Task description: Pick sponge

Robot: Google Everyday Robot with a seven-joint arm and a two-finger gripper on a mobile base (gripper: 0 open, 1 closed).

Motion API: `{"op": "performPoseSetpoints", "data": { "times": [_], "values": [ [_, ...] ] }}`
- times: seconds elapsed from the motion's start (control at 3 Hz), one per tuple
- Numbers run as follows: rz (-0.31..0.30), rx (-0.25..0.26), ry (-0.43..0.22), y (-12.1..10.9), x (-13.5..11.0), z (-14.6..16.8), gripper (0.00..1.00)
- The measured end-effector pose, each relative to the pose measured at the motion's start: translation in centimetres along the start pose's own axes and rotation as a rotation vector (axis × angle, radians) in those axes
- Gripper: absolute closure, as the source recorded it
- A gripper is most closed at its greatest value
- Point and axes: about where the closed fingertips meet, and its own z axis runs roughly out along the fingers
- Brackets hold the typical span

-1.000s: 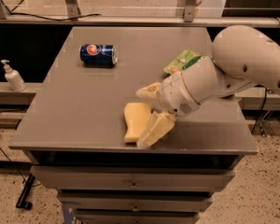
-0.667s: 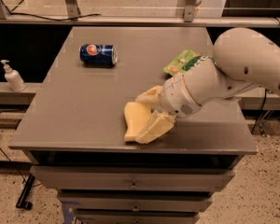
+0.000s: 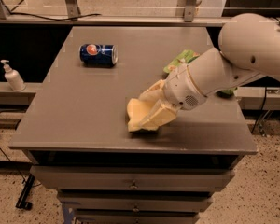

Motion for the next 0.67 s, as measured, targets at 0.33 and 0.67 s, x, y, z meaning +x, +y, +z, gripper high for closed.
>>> {"op": "performPoseSetpoints", "data": {
  "times": [0.33, 0.67],
  "values": [
    [-0.028, 0.048, -0.007, -1.0, -3.7, -3.9, 1.00],
    [-0.031, 0.112, -0.066, -1.4, -8.8, -9.5, 1.00]
  ]
}}
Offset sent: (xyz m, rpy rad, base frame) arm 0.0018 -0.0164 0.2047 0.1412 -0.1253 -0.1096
